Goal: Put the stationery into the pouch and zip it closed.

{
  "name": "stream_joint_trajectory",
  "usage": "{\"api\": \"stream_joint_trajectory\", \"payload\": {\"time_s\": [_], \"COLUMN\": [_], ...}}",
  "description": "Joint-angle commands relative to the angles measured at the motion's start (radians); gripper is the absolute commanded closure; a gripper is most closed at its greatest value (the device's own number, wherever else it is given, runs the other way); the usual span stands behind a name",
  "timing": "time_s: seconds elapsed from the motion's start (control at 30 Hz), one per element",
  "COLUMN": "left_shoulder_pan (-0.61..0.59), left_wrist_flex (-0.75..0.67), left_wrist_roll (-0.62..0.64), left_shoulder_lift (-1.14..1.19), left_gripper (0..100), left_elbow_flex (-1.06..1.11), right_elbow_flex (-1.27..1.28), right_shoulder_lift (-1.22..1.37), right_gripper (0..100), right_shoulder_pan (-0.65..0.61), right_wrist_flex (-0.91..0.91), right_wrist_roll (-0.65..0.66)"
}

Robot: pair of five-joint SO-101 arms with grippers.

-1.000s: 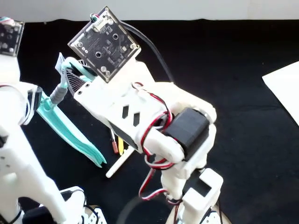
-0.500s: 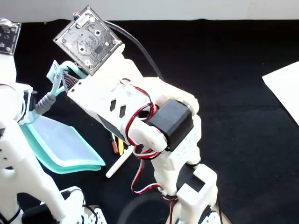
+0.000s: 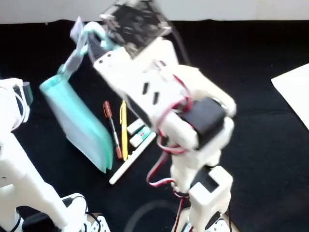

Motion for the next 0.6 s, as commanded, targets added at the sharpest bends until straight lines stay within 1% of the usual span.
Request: {"api": "stream_joint_trajectory", "payload": {"time_s": [0.0,0.03,0.1,0.17,0.3,0.43,0.57], "left_shoulder_pan": [-0.012,-0.012,-0.019,-0.016,-0.016,-0.016,-0.016], "left_wrist_flex": [-0.008,-0.008,-0.006,-0.009,-0.005,-0.005,-0.002], "left_wrist_roll": [0.249,0.292,0.331,0.336,0.339,0.339,0.341], "left_shoulder_lift": [0.001,0.001,-0.002,-0.007,-0.007,-0.007,-0.008], "left_gripper": [84,84,83,83,83,83,84], "left_elbow_flex": [-0.024,-0.01,0.042,0.108,0.177,0.222,0.242], "right_elbow_flex": [-0.024,-0.01,0.022,0.062,0.102,0.114,0.114], "right_shoulder_lift": [-0.108,-0.128,-0.156,-0.177,-0.193,-0.193,-0.188], "right_gripper": [99.2,99.2,99.2,99.2,99.2,99.2,99.2], "right_shoulder_pan": [0.015,0.015,0.018,0.012,-0.041,-0.114,-0.156], "right_wrist_flex": [-0.087,-0.099,-0.117,-0.114,-0.122,-0.139,-0.17], "right_wrist_roll": [0.038,0.041,0.057,0.094,0.1,0.187,0.25]}}
